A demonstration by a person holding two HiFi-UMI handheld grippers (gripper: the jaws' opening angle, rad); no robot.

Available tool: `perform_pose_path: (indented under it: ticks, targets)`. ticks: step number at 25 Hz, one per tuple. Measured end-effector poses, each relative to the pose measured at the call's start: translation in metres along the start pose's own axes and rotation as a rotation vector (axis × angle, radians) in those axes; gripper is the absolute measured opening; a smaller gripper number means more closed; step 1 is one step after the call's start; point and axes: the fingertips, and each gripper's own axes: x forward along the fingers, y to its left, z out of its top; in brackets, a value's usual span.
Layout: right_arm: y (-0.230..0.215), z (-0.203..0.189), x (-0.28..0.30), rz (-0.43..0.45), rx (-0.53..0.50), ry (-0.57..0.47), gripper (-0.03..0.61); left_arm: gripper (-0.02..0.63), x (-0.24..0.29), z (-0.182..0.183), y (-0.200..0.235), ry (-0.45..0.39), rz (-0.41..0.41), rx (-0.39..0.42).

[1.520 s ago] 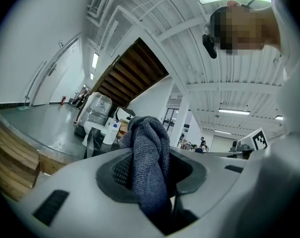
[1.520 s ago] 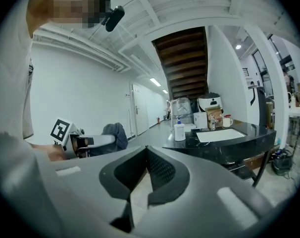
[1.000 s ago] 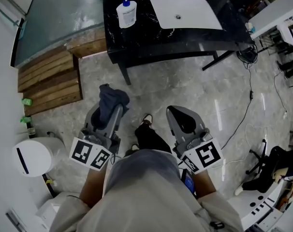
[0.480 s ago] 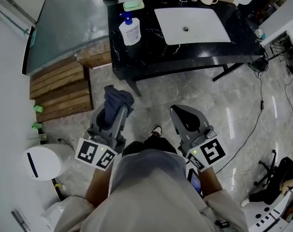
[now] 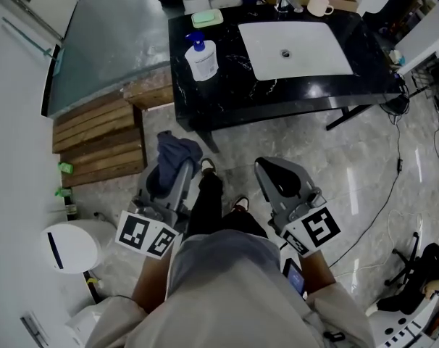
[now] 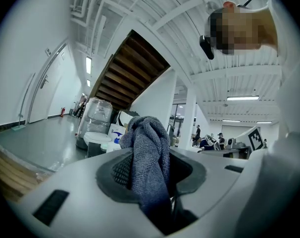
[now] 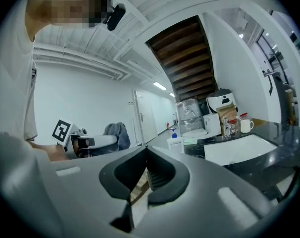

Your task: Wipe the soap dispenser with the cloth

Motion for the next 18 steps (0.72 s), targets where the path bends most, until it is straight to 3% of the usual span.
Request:
perform_pose_path:
  ticks: [18]
  targets:
    - [-0.031, 0.003, 0.088, 0.017, 0.000, 0.060, 0.002, 0.137, 0.068, -0.008, 0.065, 0.039, -0.030, -0.029]
